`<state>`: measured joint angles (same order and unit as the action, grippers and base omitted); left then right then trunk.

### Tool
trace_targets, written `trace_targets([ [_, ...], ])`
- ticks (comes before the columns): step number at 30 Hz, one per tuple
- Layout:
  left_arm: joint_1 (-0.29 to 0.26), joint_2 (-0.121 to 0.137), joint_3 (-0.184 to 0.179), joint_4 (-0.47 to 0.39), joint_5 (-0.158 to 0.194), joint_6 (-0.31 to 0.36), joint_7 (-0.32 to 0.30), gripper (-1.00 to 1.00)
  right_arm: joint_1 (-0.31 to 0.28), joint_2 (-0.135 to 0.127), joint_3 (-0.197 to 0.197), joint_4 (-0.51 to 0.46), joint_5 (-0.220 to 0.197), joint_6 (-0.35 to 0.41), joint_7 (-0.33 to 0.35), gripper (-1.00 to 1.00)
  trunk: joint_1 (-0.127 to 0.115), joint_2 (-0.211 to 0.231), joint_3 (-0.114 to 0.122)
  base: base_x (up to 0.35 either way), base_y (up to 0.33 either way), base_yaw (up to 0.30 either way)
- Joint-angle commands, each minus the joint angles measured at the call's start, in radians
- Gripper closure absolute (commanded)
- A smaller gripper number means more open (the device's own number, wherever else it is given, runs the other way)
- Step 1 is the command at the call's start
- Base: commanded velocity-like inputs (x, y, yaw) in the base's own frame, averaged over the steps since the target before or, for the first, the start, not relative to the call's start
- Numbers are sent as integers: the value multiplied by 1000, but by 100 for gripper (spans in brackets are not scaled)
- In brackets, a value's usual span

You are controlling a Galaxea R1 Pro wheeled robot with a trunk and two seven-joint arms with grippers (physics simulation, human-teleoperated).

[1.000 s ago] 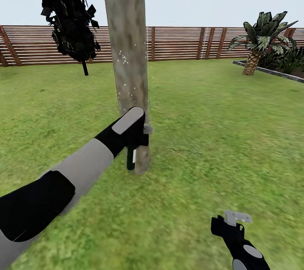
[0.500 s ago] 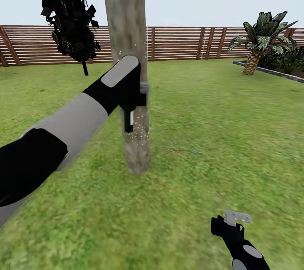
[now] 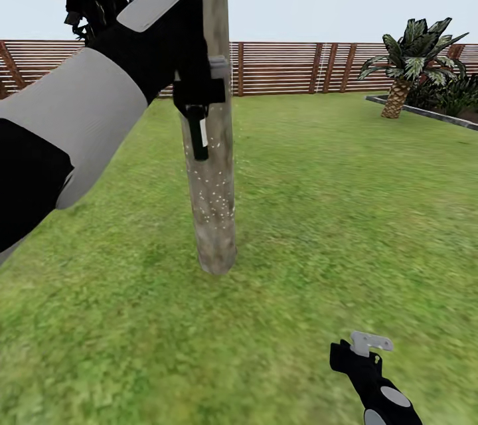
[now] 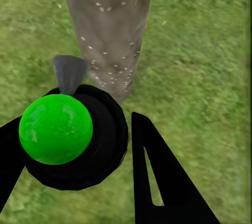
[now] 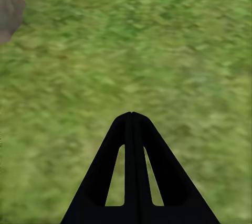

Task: In the garden, pick up the pesticide atomizer on the floor and spray pesticide onto both trees until each tree trunk is fully covered.

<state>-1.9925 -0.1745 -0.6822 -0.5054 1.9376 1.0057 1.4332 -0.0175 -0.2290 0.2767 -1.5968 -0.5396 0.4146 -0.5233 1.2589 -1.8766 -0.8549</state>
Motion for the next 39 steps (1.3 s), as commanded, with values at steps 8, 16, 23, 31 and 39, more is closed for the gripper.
trace_targets([
  [8, 108, 0, -3, -105, 0, 7, 13, 100, -1, -1, 2, -2, -6, 3, -9, 100, 0, 0, -1, 0, 0, 0],
  [16, 345, 0, -19, -163, -34, -27, 15, 100, -1, -1, 2, -2, -6, 3, -9, 100, 0, 0, -1, 0, 0, 0],
  [23, 565, 3, -37, -250, -157, -37, 12, 100, -1, -4, -1, -3, -6, 1, -9, 100, 0, 0, -1, 0, 0, 0],
  [31, 734, 10, -41, -302, -165, -38, 5, 100, -1, -4, -1, -3, -7, 0, -9, 100, 0, 0, -1, 0, 0, 0],
  [39, 812, 31, -42, -334, -166, -42, -6, 100, 0, -4, 0, -3, -7, 0, -9, 100, 0, 0, -1, 0, 13, 0],
])
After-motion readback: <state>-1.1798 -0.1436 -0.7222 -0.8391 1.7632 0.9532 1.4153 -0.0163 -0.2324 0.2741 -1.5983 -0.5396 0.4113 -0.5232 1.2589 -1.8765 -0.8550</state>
